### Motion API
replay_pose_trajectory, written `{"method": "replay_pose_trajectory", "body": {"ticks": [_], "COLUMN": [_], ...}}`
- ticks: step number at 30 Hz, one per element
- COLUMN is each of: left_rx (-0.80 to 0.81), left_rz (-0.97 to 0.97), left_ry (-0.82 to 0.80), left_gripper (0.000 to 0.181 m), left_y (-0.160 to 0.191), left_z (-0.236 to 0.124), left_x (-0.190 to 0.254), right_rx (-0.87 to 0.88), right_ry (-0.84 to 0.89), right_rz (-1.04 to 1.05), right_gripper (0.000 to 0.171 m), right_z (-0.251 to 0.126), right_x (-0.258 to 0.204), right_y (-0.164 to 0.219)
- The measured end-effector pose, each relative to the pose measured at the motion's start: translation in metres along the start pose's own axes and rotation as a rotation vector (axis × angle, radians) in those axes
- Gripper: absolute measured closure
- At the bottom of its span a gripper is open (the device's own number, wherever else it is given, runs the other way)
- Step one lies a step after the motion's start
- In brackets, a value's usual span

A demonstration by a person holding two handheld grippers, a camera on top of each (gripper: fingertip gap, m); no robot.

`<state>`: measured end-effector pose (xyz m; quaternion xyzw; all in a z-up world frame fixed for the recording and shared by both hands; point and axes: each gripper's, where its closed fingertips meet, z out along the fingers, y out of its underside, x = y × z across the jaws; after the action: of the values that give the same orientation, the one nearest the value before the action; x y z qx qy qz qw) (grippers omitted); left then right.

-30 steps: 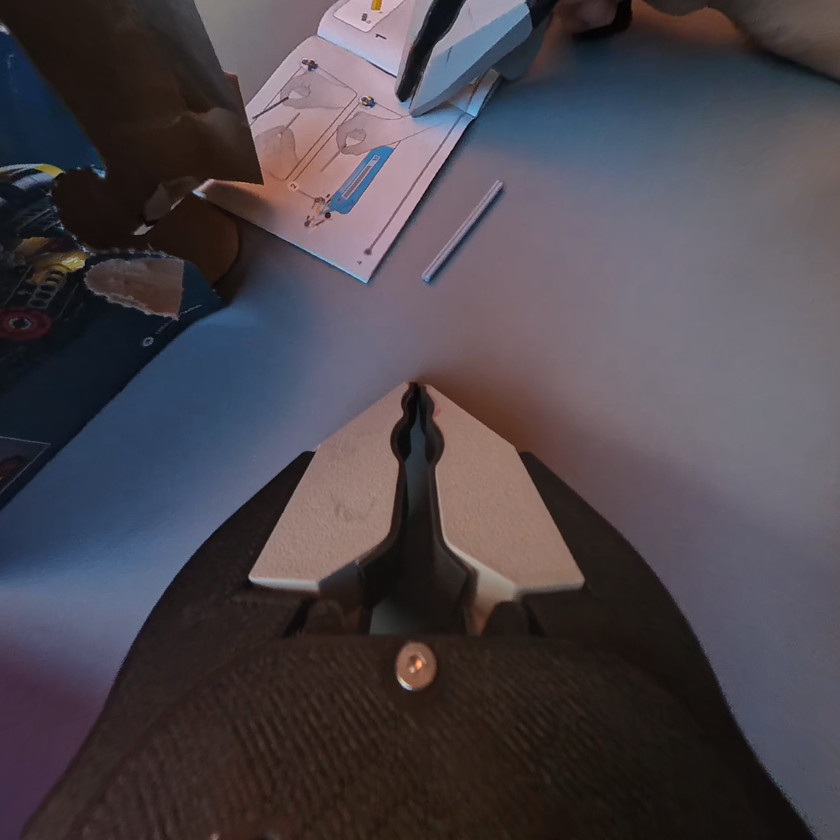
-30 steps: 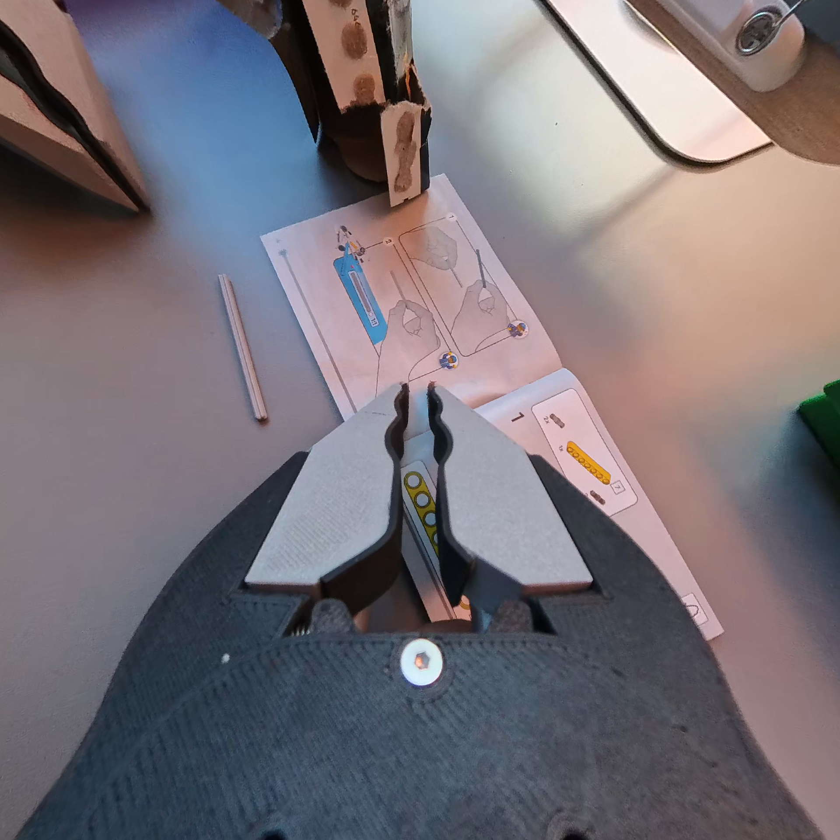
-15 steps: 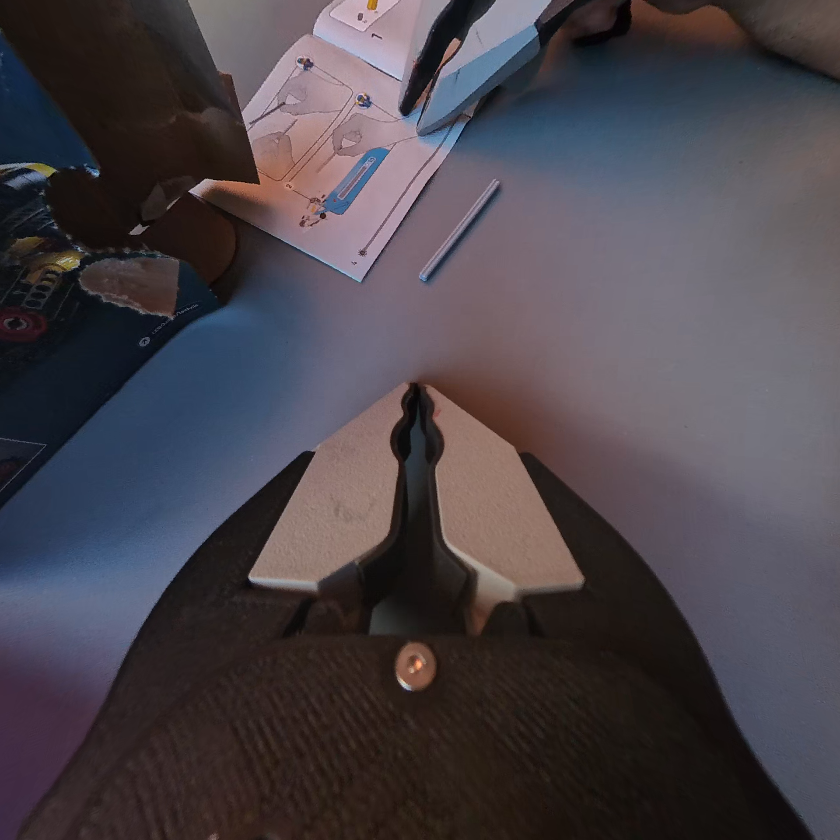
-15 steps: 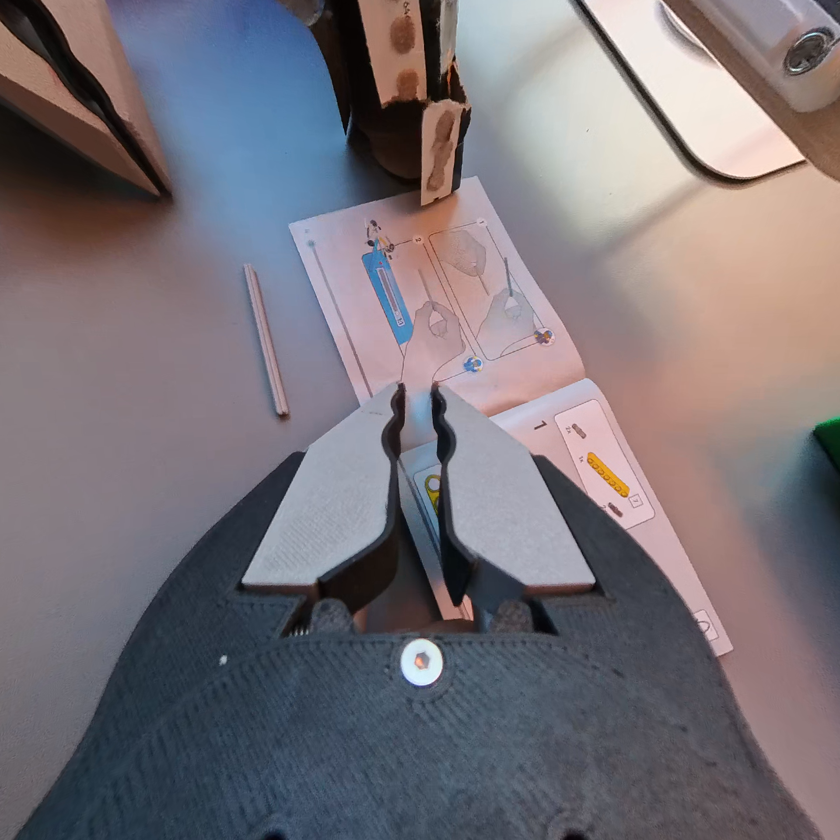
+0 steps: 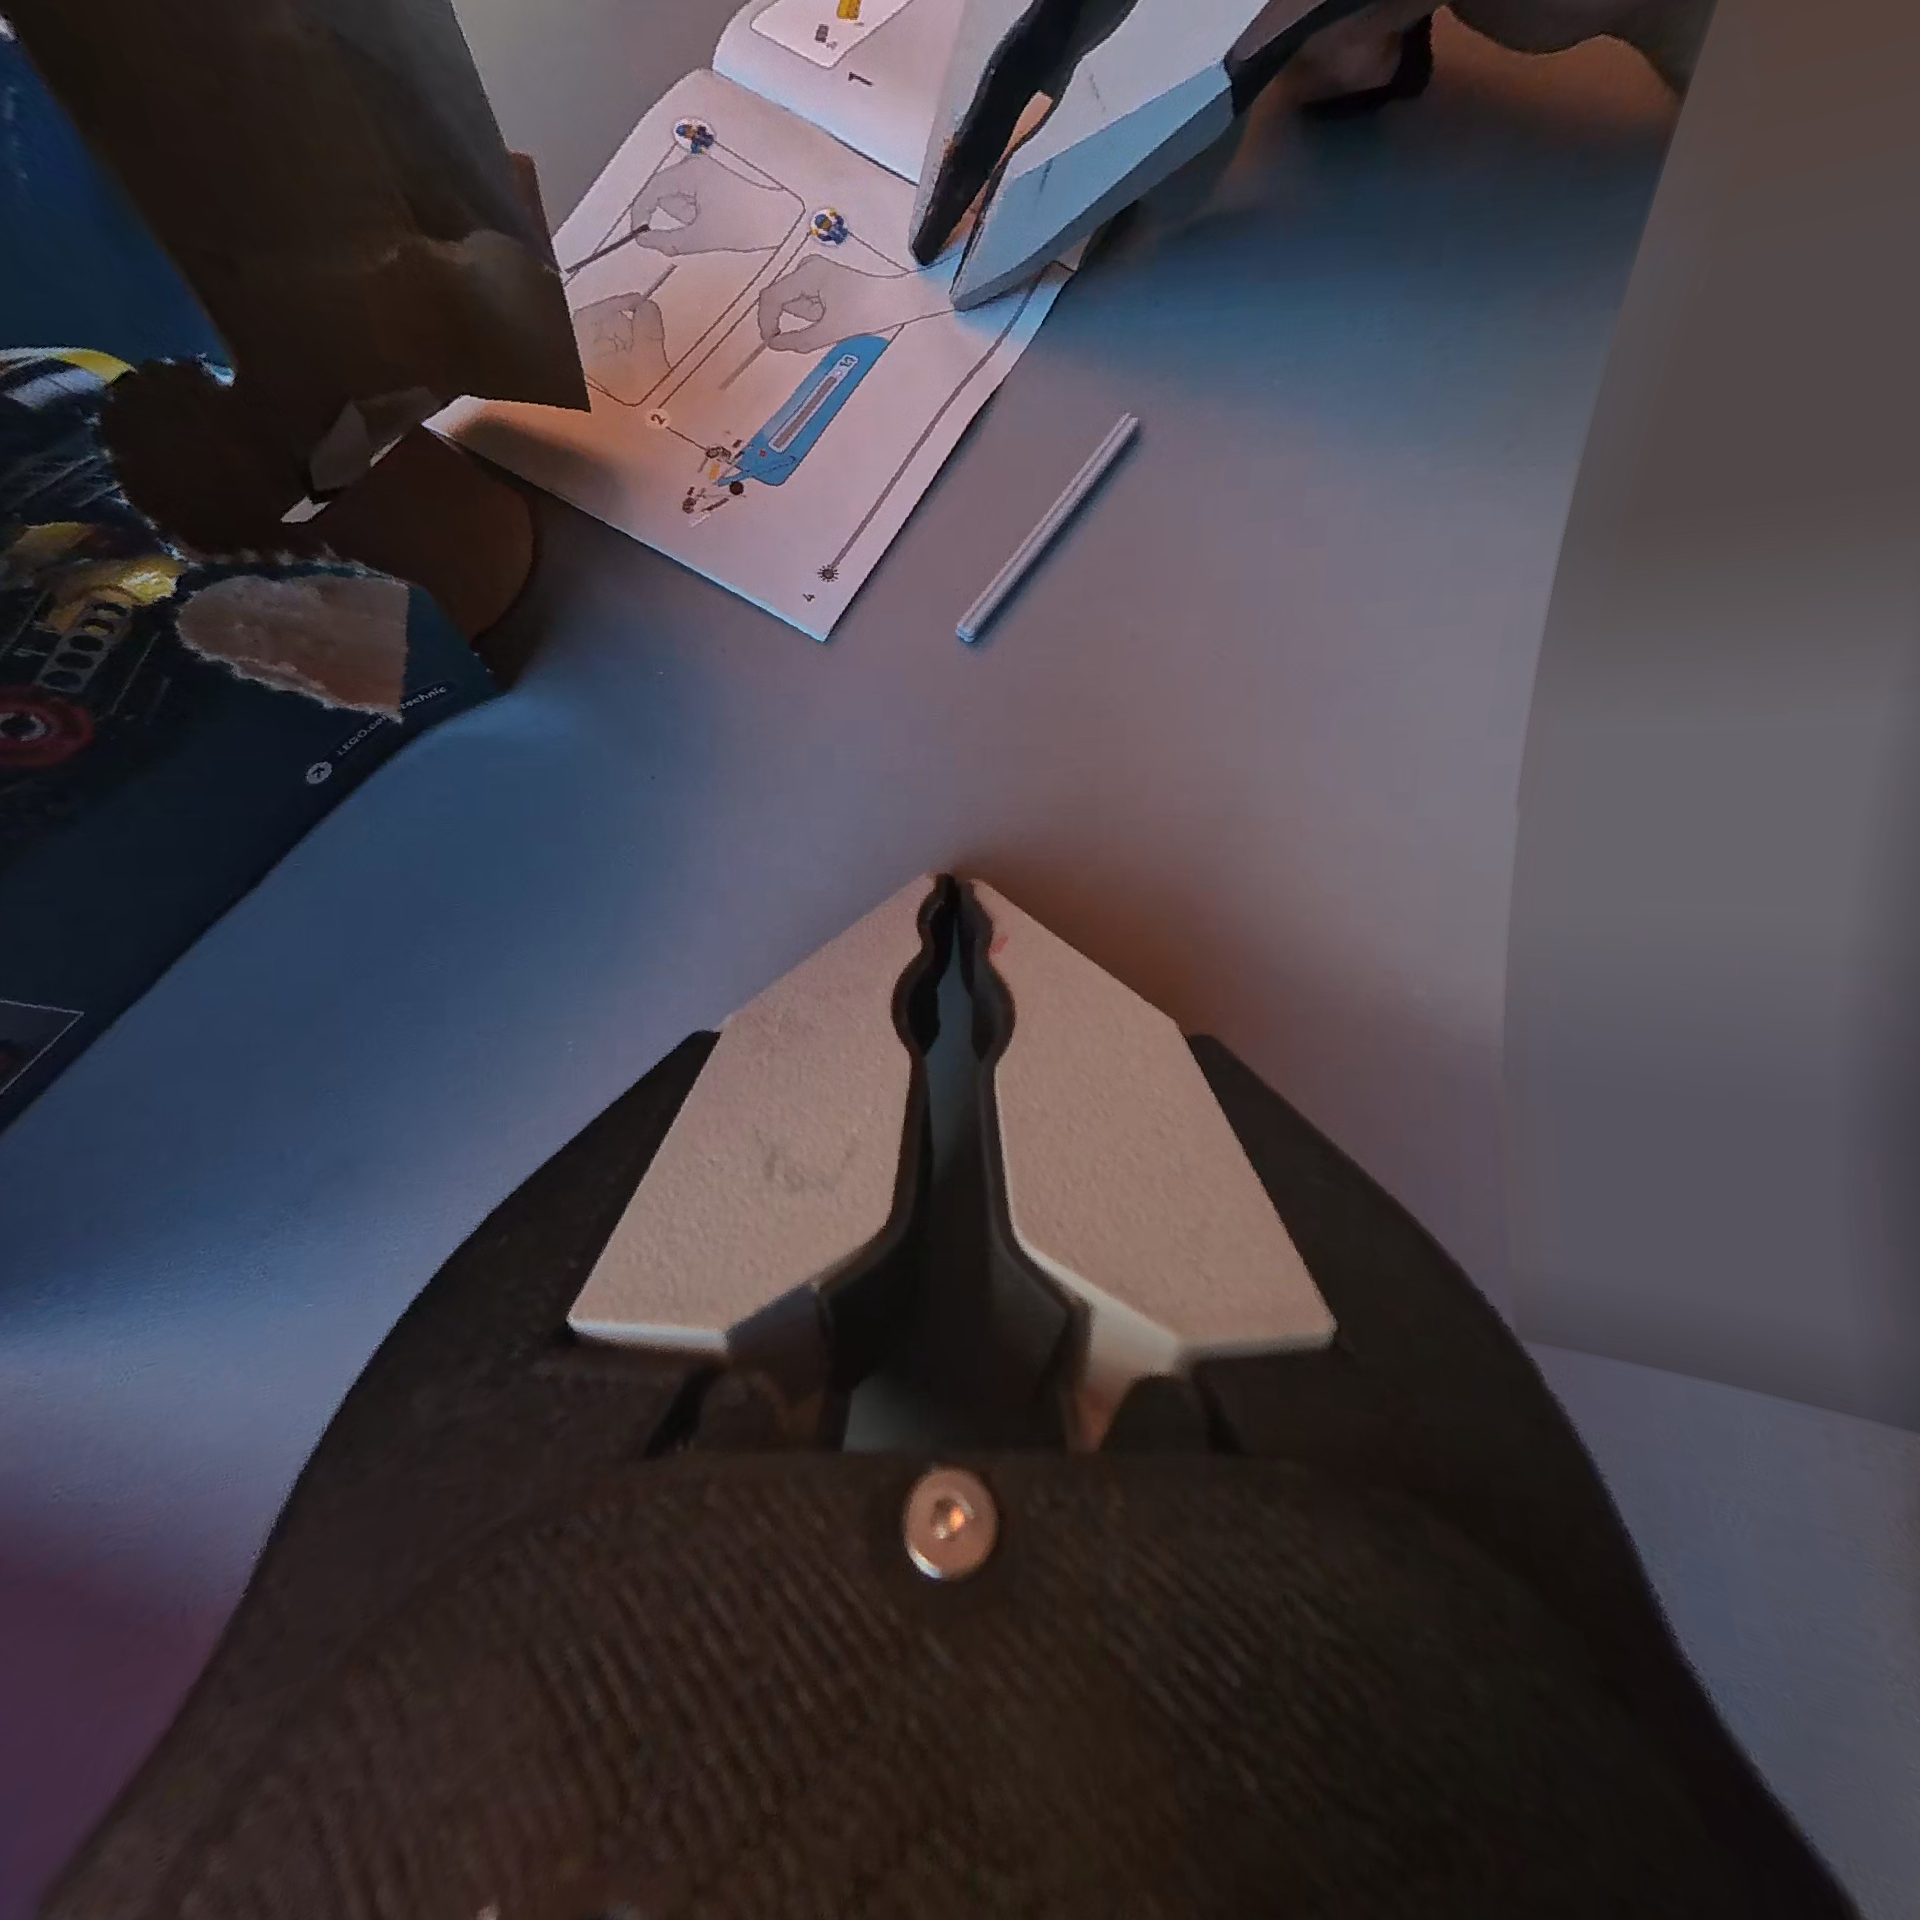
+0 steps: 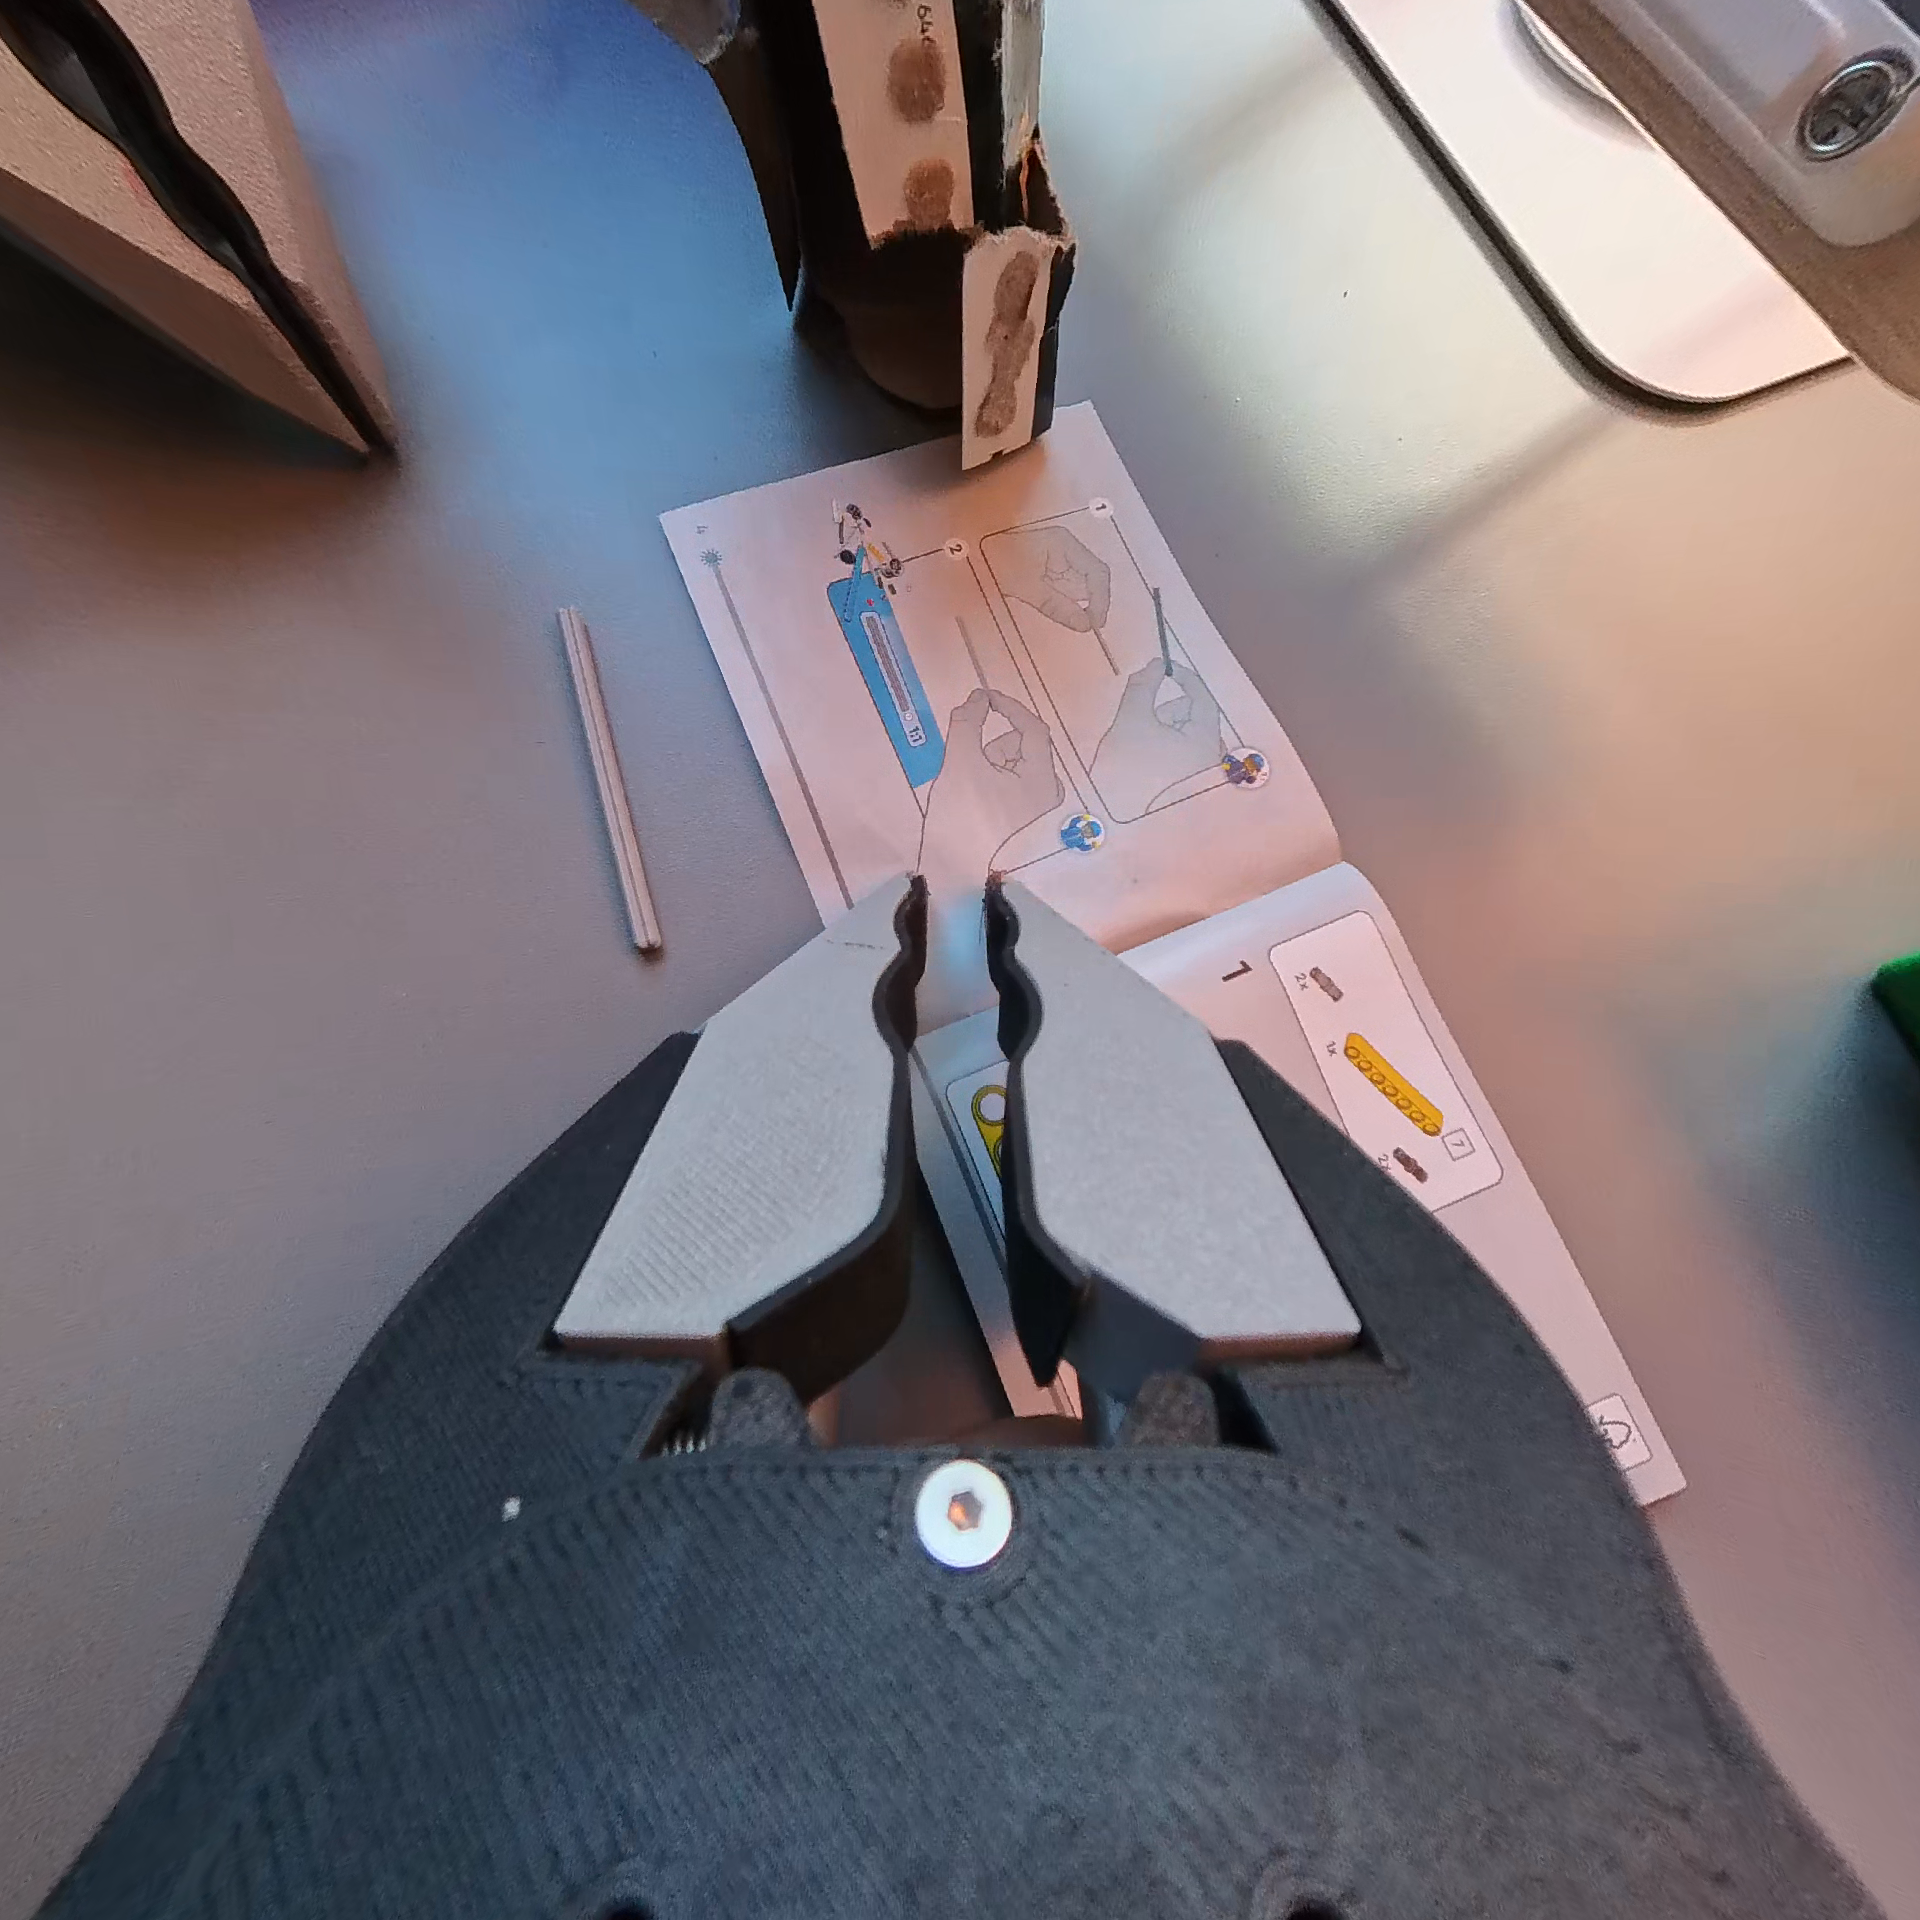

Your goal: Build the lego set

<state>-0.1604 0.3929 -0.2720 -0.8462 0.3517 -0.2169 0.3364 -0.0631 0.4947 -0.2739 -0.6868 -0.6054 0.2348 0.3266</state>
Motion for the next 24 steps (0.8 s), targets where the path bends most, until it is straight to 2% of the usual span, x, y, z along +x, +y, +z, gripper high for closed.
{"method": "replay_pose_trajectory", "body": {"ticks": [24], "left_rx": [0.000], "left_rz": [-0.015], "left_ry": [0.017], "left_gripper": [0.181], "left_y": [0.0001], "left_z": [-0.0002], "left_x": [0.0005], "right_rx": [0.010], "right_ry": [-0.006], "right_rz": [0.003], "right_gripper": [0.162], "right_z": [-0.0015], "right_x": [-0.0006], "right_y": [-0.0007]}}
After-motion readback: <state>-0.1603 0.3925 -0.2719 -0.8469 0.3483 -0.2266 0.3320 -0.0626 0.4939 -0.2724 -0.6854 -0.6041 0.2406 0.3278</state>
